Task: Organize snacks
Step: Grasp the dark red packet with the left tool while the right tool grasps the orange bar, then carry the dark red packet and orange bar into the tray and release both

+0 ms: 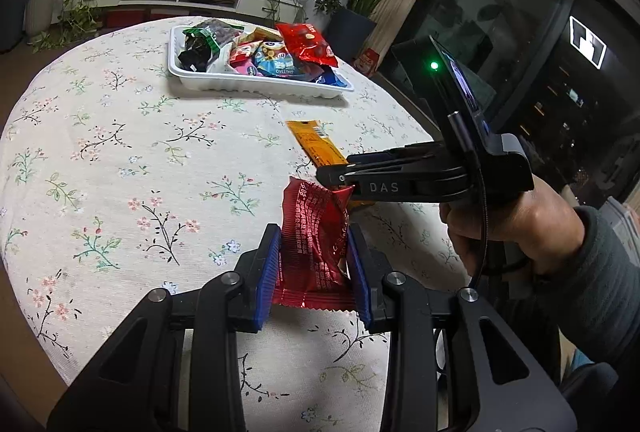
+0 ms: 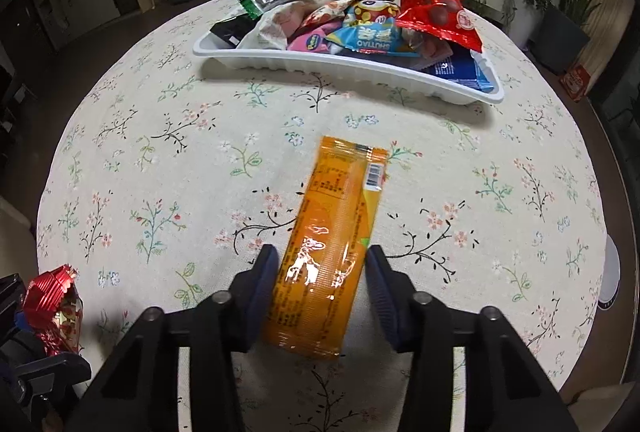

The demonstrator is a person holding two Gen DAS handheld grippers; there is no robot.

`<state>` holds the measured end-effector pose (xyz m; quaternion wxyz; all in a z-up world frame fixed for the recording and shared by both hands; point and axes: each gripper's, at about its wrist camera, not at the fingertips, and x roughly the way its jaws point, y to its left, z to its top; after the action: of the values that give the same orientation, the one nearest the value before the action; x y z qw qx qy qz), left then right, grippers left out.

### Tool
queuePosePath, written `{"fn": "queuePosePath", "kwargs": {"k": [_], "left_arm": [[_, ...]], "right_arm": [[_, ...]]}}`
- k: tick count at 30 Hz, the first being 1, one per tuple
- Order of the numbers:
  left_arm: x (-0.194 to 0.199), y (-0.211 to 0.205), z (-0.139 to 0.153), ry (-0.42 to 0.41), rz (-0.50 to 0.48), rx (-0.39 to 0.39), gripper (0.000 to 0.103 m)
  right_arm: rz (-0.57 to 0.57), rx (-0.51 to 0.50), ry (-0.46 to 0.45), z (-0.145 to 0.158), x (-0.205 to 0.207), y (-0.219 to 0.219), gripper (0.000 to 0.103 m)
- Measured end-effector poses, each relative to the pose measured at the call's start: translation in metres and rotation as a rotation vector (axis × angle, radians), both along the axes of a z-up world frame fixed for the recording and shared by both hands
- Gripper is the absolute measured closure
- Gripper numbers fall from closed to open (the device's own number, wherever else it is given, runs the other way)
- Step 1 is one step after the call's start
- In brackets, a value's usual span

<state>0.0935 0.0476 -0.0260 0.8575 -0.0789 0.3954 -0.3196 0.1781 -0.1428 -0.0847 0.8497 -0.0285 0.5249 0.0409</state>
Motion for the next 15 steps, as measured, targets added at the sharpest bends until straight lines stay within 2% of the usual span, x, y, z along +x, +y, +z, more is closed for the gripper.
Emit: {"fn": "queuePosePath", "kwargs": {"k": [4,6,12,15], "left_arm": [[0.0,-0.002,-0.001,0.0,-0.004,0.009,0.073],[-0.001,-0.003,-0.001,-0.003,-0.007,0.019,0.073],[0.001,-0.003,-0.001,-0.004,-0.002,0.021,0.073],[0.0,-0.003,-0.001,-0.004,-0.001,0.024,0.073]], "right_arm": [[0.019,0.005,0.013,0.003,0.0,-0.004,0.067],[0.03,0.001,0.021,0.005,0.001,-0.004,0.078],[0.041,0.021,0.008,0.007,-0.008,-0.005,0.078],[0.039,0.052,-0.031,0.015,-0.018,-0.007,0.078]]}}
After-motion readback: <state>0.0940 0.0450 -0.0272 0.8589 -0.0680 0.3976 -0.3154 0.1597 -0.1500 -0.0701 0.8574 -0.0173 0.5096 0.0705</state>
